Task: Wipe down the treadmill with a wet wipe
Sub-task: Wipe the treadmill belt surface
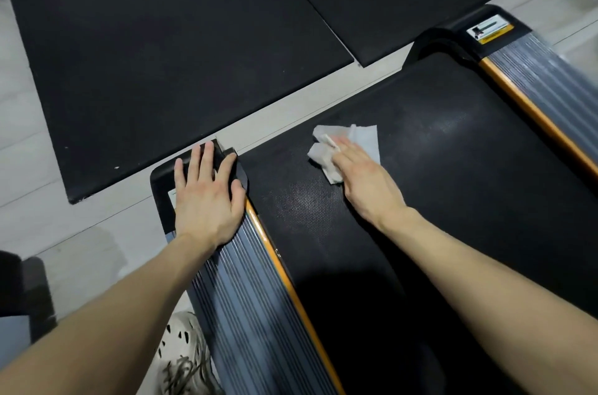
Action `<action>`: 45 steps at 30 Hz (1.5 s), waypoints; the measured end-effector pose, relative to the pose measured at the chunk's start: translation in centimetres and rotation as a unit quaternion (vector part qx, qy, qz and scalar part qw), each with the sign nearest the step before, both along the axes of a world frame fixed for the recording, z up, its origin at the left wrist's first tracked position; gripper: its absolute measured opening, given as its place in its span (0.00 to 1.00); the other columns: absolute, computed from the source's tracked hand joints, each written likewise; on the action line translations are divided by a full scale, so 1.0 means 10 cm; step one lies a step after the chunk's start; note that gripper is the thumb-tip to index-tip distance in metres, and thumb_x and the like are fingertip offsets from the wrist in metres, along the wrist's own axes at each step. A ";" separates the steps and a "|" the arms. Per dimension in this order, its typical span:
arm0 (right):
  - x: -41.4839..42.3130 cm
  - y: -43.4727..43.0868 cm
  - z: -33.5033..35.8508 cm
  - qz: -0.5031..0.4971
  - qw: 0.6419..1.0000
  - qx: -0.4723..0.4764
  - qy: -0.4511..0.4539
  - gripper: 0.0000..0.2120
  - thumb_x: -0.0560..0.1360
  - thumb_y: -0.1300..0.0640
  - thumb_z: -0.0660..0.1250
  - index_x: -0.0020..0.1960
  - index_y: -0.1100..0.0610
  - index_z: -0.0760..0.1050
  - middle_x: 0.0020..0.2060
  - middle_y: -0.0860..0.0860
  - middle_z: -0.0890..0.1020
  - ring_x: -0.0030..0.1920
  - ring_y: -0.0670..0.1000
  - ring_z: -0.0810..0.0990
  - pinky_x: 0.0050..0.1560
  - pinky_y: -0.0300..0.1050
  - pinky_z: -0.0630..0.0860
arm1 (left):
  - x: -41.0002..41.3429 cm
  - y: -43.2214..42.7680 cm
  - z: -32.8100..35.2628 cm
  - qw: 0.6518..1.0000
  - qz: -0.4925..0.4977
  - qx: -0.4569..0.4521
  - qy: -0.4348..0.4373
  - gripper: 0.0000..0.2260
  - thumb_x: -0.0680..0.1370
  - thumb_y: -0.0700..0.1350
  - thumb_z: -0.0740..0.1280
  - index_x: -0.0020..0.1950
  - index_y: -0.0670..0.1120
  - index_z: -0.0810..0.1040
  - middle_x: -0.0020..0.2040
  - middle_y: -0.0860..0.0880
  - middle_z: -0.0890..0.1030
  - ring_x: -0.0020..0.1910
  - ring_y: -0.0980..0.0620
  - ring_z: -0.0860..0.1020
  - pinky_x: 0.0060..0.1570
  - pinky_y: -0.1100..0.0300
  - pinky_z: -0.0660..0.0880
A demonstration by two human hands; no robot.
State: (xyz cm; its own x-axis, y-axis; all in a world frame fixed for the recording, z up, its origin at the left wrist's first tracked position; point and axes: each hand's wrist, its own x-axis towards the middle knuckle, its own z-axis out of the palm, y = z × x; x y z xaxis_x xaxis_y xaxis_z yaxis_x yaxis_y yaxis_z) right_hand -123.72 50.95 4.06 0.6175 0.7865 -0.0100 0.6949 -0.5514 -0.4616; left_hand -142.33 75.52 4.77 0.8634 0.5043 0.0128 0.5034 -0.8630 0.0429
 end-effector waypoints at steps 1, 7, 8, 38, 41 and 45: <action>-0.09 0.02 0.01 0.017 1.000 0.015 0.012 0.31 0.78 0.71 0.60 0.78 0.53 0.70 0.84 0.47 0.63 0.84 0.52 0.58 0.78 0.56 0.69 | 0.00 0.00 0.00 1.000 0.000 0.000 0.000 0.27 0.85 0.57 0.49 0.83 0.51 0.67 0.86 0.41 0.58 0.87 0.43 0.50 0.83 0.36 0.49; -0.54 0.09 0.22 0.005 0.989 0.120 0.082 0.36 0.78 0.72 0.58 0.84 0.53 0.62 0.80 0.48 0.70 0.82 0.49 0.64 0.83 0.52 0.61 | -0.01 0.00 -0.02 1.000 0.004 -0.001 0.000 0.27 0.85 0.56 0.49 0.83 0.52 0.67 0.86 0.42 0.58 0.87 0.43 0.50 0.83 0.37 0.48; -0.61 0.08 0.29 -0.002 0.988 0.124 0.096 0.37 0.79 0.70 0.59 0.86 0.51 0.58 0.80 0.45 0.70 0.81 0.49 0.66 0.82 0.50 0.65 | -0.01 -0.01 -0.02 1.000 0.004 0.000 0.001 0.27 0.85 0.56 0.49 0.83 0.52 0.67 0.86 0.42 0.58 0.87 0.43 0.50 0.83 0.37 0.48; -0.58 -0.02 -0.20 0.012 0.994 -0.052 -0.100 0.28 0.89 0.47 0.52 0.86 0.54 0.56 0.86 0.54 0.54 0.86 0.53 0.48 0.85 0.56 0.52 | 0.19 -0.13 0.11 0.996 -0.089 -0.001 -0.020 0.23 0.84 0.53 0.55 0.76 0.45 0.74 0.81 0.41 0.69 0.84 0.43 0.60 0.83 0.39 0.52; -0.19 -0.15 -0.18 0.015 0.985 -0.077 -0.156 0.29 0.85 0.58 0.52 0.85 0.60 0.58 0.84 0.56 0.61 0.85 0.57 0.57 0.85 0.56 0.54 | 0.42 -0.25 0.16 0.984 -0.175 -0.040 -0.018 0.24 0.83 0.55 0.58 0.76 0.46 0.74 0.81 0.43 0.69 0.83 0.44 0.62 0.83 0.42 0.55; 1.10 -0.73 -0.03 -0.247 0.952 -0.127 -0.128 0.26 0.81 0.61 0.54 0.78 0.62 0.63 0.78 0.60 0.67 0.77 0.63 0.66 0.78 0.61 0.64 | 0.84 -0.45 0.28 0.970 -0.205 -0.115 0.066 0.40 0.77 0.71 0.58 0.85 0.52 0.61 0.86 0.46 0.59 0.86 0.45 0.54 0.84 0.44 0.54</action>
State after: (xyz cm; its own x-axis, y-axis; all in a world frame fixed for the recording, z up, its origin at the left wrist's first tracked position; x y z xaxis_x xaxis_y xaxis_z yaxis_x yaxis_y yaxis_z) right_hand -112.73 43.62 3.75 0.9195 0.3911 0.0397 0.3929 -0.9118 -0.1195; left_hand -133.95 70.99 7.59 0.9785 0.0939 -0.1838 0.1336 -0.9670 0.2168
